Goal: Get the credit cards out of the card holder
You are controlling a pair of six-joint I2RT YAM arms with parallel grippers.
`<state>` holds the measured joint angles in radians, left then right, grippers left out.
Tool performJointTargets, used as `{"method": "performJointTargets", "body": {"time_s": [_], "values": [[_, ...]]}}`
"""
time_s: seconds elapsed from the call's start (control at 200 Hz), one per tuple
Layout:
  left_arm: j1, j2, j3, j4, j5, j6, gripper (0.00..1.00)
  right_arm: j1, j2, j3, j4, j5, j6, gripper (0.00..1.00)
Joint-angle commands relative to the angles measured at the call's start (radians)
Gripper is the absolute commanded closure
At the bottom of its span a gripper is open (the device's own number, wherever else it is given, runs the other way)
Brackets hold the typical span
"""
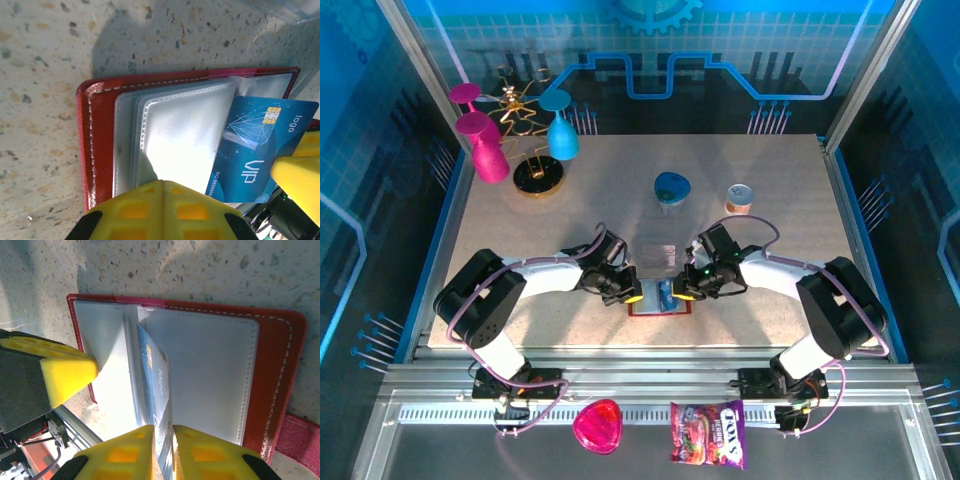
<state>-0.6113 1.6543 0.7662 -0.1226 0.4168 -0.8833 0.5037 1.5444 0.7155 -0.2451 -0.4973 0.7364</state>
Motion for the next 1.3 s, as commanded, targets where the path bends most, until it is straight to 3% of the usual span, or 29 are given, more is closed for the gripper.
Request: {"method": "performJointTargets", "body": {"time_s": [0.0, 0.705, 0.956, 1.041, 1.296], "values": [[0.005, -0.011, 0.009, -0.040, 0.004, 0.014, 0.97, 0.012, -0.024, 0.007, 0.001, 0.010, 0.018, 0.84], [0.009, -0.106, 0.016, -0.054, -0.038, 0.005, 0.89, 0.012, -0.070, 0.063, -0.111, 0.059, -0.043, 0.92], [0.039, -0.178, -0.016, -0.051, -0.074, -0.001, 0.86, 0.009, -0.067, 0.158, -0.259, 0.117, -0.202, 0.95], [0.047, -0.203, -0.029, -0.049, -0.084, -0.003, 0.85, 0.009, -0.057, 0.224, -0.310, 0.114, -0.285, 1.00], [0.087, -0.272, -0.082, -0.025, -0.101, -0.010, 0.83, 0.012, -0.038, 0.368, -0.444, 0.189, -0.570, 1.00]]}}
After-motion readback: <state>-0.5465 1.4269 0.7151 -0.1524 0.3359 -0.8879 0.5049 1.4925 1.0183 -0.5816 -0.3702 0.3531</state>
